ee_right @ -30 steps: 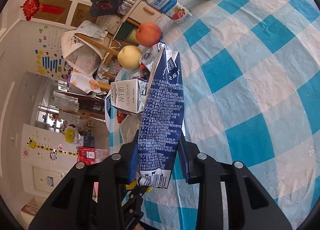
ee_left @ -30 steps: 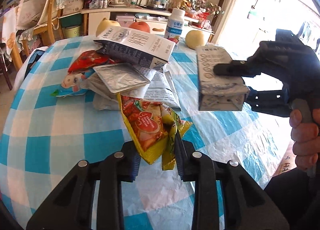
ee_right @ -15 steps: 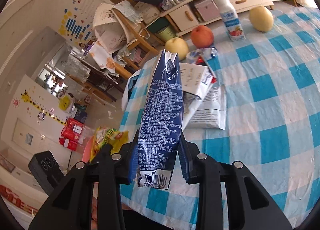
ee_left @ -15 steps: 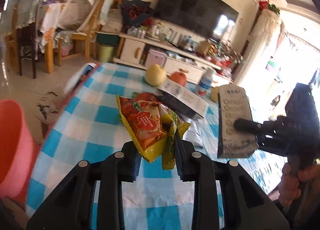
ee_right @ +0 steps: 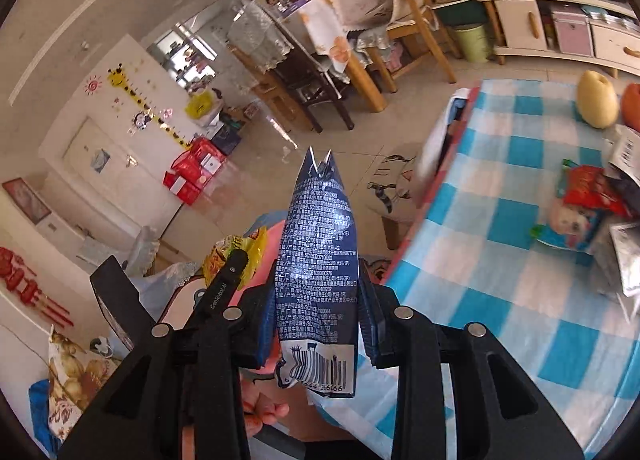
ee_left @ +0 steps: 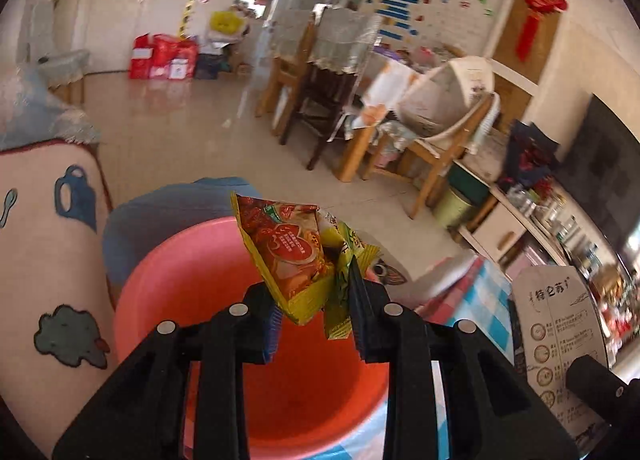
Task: Collect trash
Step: 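Drop the yellow wrapper and blue-white bag into the pink bucket with both grippers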
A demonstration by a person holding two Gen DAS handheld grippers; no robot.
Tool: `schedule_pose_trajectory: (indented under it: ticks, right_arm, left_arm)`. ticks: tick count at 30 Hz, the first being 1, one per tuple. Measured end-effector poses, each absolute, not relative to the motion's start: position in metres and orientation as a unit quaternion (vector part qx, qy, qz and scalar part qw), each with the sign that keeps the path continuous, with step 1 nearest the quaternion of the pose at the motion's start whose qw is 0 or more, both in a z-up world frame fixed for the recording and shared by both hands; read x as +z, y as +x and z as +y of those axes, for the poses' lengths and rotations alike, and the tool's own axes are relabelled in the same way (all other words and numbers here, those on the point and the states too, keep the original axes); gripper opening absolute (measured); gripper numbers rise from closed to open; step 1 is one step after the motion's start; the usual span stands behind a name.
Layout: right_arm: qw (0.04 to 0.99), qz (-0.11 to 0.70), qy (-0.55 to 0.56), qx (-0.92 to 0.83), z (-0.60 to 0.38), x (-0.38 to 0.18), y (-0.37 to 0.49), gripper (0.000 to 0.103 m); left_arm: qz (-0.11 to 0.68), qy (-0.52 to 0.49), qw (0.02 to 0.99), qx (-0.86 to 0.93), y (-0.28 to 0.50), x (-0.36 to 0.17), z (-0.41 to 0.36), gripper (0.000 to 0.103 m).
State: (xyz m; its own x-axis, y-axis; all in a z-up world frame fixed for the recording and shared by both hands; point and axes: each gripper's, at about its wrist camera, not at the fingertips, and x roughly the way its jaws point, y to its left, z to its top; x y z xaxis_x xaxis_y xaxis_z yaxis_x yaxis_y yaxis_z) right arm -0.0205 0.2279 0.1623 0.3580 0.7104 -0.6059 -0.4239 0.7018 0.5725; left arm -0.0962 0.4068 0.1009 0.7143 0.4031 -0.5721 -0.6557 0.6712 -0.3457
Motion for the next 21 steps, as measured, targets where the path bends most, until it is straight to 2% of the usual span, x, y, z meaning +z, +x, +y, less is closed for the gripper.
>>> schedule_pose_trajectory:
  ticks: [9,12,14,17,21]
  right_arm:
    - [0.781,0.493,0.127,0.362,0.325,0.118,0.014,0.035]
    - [0.770,0.511,0.149,0.352,0.322,0.101,0.016,0.042]
    - [0.769,0.508,0.165,0.351,0.310,0.098,0.012,0.056]
    - [0.783,0.494,0.174,0.337,0.287,0.102,0.004,0.064]
    - [0.803,0.478,0.173,0.311,0.249,0.109,-0.008,0.076]
  left_arm:
    - [0.276,-0.324,0.835,0.350,-0.076,0.077,0.460,0.033]
    - [0.282,-0.305,0.838,0.353,-0.069,0.073,0.458,0.048]
    - [0.269,-0.290,0.843,0.363,-0.067,0.075,0.455,0.071]
    - [0.261,-0.276,0.851,0.362,-0.074,0.073,0.442,0.080]
    - [0.260,-0.256,0.871,0.329,-0.069,0.077,0.428,0.082]
